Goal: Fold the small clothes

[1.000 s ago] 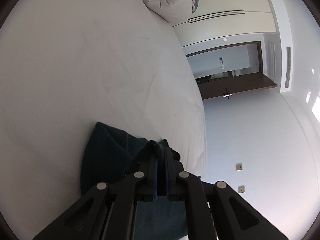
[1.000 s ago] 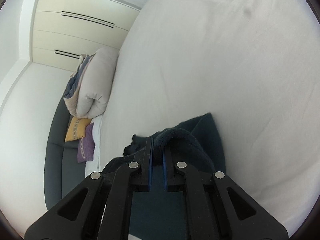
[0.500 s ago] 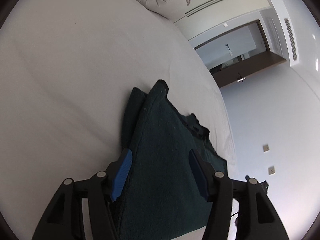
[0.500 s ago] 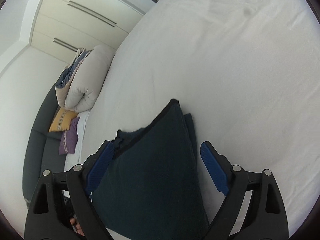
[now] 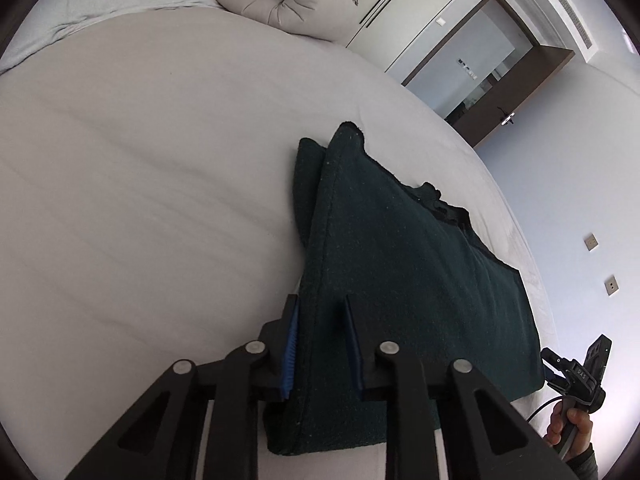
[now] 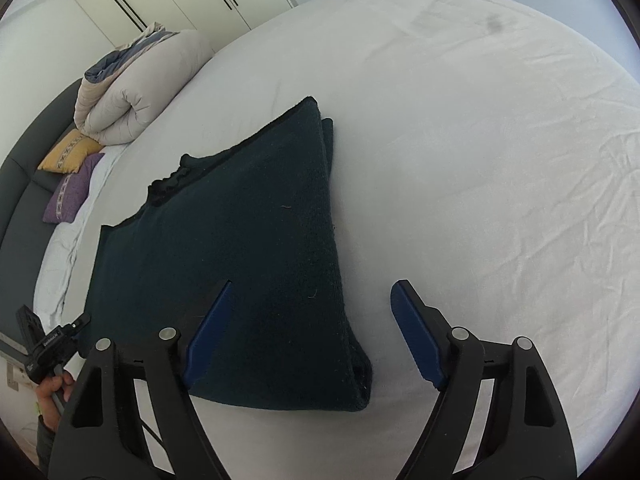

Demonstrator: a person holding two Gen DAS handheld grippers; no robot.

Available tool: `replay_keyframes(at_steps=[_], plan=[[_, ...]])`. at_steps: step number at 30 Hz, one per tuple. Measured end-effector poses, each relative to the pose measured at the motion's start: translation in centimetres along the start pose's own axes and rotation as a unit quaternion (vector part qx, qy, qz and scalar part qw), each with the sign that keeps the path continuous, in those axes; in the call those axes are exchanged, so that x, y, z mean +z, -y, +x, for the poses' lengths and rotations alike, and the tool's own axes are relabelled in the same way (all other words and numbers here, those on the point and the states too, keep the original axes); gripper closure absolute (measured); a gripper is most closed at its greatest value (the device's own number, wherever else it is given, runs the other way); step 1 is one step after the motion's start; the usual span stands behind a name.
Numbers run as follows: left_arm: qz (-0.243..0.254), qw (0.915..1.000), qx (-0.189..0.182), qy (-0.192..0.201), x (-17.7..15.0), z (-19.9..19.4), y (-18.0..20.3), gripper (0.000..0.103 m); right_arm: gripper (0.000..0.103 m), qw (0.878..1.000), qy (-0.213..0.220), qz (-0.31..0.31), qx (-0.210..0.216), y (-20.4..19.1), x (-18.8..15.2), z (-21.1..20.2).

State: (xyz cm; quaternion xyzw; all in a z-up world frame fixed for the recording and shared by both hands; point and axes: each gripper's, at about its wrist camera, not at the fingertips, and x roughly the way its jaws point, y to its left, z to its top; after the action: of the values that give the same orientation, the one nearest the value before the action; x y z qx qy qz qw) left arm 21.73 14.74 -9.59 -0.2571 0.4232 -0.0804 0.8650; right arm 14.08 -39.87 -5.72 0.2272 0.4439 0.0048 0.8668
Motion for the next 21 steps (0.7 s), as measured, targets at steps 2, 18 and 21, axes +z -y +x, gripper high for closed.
replay_keyframes(at_steps=[2, 18, 21], plan=[[0.009, 0.9999, 0.006, 0.010, -0.1, -0.4, 0.2, 0.093, 0.031, 1.000, 0.000, -0.010, -0.010, -0.5, -0.5, 0.4], [0.056, 0.9959, 0.045, 0.055, -1.1, -2.8, 2.2, 0.097, 0.075, 0.999, 0.000, -0.026, -0.047, 0.1, 0.0, -1.0], [0.050, 0.9963, 0.043, 0.056, -1.4, -3.2, 1.8, 0.097, 0.075, 0.998, 0.006, -0.024, -0.055, 0.1, -0.1, -1.3]])
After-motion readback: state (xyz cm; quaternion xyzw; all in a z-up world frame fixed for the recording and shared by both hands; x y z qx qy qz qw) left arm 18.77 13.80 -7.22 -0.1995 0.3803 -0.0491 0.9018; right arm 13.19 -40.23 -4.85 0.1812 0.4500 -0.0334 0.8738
